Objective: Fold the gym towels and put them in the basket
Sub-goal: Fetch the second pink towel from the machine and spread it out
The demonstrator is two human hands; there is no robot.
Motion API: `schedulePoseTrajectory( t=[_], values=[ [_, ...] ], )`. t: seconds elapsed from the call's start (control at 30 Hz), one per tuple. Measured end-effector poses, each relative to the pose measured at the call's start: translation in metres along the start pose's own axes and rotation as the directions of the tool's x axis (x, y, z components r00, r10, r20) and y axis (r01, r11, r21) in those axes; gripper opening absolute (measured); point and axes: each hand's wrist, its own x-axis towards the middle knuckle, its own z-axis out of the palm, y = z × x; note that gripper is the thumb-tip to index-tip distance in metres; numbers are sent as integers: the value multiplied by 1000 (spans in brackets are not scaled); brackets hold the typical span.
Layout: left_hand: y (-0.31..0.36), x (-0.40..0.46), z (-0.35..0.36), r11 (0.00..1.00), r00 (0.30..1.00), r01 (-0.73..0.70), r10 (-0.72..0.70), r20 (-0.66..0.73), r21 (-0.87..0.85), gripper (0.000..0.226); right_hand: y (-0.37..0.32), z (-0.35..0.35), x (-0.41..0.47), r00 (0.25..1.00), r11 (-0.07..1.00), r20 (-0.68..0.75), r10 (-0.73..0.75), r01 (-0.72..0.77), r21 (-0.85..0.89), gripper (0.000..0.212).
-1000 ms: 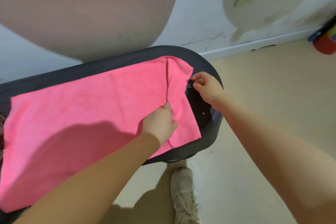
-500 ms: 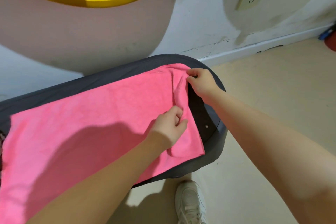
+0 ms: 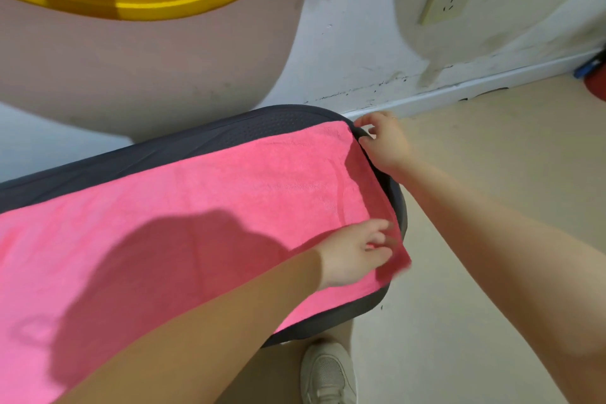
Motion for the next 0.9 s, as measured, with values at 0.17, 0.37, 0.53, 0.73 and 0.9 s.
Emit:
schedulePoseTrajectory(
  t=[0.17, 0.37, 0.53, 0.73, 0.9],
  values=[
    [-13, 0, -33, 984, 961, -95, 130, -244, 152, 39, -1, 11, 2, 996, 976, 45, -79, 87, -200, 33],
    [-44, 21, -103, 701, 812, 223, 251, -527, 677, 56, -14, 23, 23, 992, 984, -45, 116, -121, -133, 38],
    [-76, 22, -112, 564, 780, 279, 340, -526, 777, 81, -18, 31, 33, 995, 995, -64, 74, -70, 67, 35],
    [-74, 24, -115, 530, 802, 318, 291, -521, 786, 101, -14, 38, 41, 984, 965, -136, -114, 77, -250, 21],
    [-72, 23, -115, 542, 805, 319, 279, -524, 778, 120, -28, 68, -2, 882, 786, -30, -471, 403, -468, 45]
  ],
)
